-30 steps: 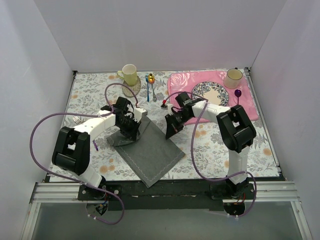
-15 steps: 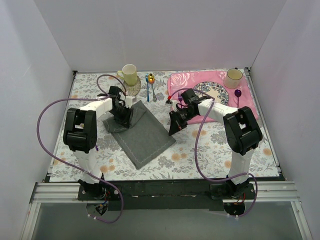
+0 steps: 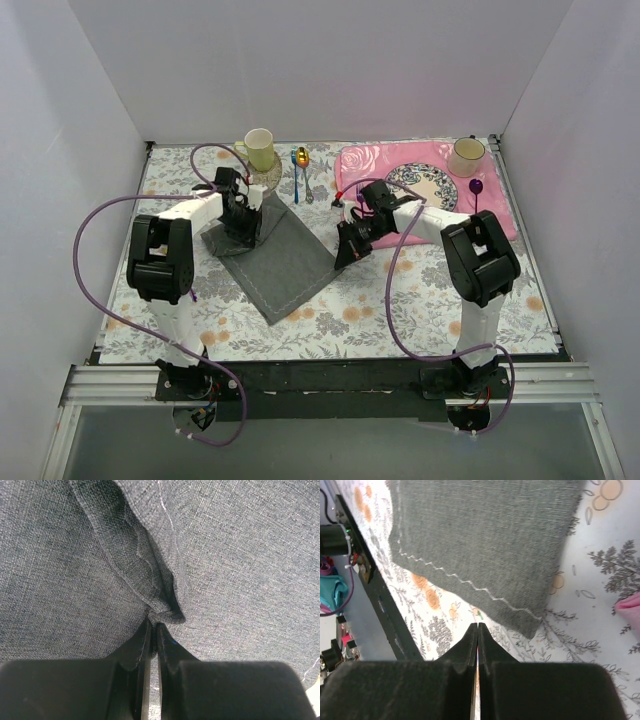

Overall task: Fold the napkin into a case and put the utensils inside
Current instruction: Fold the rectangle-folded napkin at the center of the board.

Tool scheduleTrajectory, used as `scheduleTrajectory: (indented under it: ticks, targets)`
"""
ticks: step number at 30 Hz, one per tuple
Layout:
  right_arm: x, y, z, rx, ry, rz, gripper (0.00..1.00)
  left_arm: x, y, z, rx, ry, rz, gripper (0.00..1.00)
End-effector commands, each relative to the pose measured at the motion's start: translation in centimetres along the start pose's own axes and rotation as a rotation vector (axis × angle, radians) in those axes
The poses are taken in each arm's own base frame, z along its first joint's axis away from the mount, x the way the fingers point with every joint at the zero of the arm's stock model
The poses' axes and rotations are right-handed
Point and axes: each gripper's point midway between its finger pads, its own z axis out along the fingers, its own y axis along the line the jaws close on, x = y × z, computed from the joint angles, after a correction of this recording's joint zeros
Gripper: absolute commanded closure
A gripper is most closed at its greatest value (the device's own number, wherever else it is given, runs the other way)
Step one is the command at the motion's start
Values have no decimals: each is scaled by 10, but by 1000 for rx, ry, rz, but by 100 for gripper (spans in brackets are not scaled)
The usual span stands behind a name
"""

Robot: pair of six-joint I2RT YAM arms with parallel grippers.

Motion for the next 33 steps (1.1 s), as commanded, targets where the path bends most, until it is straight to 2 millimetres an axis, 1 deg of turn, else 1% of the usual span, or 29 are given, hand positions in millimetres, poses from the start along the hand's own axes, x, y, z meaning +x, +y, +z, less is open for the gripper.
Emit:
scheduleTrajectory:
  ticks: [1,2,6,9,10,11,12,13,15,16,19,20,22,23,25,33]
  targets:
    - [0,-20,13,38,-13,53,99,-20,-12,-27,3,-106,28,100]
    - [2,-28,18,61,-10,72,99,-22,-14,-29,9,-115,25,100]
    - [8,-39,28,71,12,130,99,-30,-27,-39,32,-151,37,100]
    - [15,-42,32,81,31,151,99,-40,-49,-52,69,-190,49,100]
    - [17,-43,33,86,36,155,99,-42,-63,-54,90,-196,66,100]
    - [17,-43,33,84,35,157,99,-42,-72,-56,104,-198,74,100]
    - [20,-44,33,84,40,165,99,-40,-81,-57,120,-187,65,100]
    - [21,-43,33,83,42,168,99,-36,-99,-54,157,-172,81,100]
    - [22,-43,34,80,40,174,99,-32,-114,-53,195,-160,63,100]
    - [22,-43,33,79,39,178,99,-27,-125,-51,220,-146,70,100]
    - [23,-42,34,75,37,182,99,-16,-141,-44,252,-112,56,100]
    - [23,-42,35,74,39,180,99,-9,-147,-40,269,-92,51,100]
    - [22,-41,35,71,39,183,99,-1,-156,-33,283,-67,47,100]
    - [22,-42,35,71,39,183,99,6,-156,-27,279,-54,46,100]
    - [22,-42,35,71,38,184,99,12,-160,-23,283,-44,55,100]
    - [23,-42,35,71,40,183,99,26,-169,-18,295,-11,65,100]
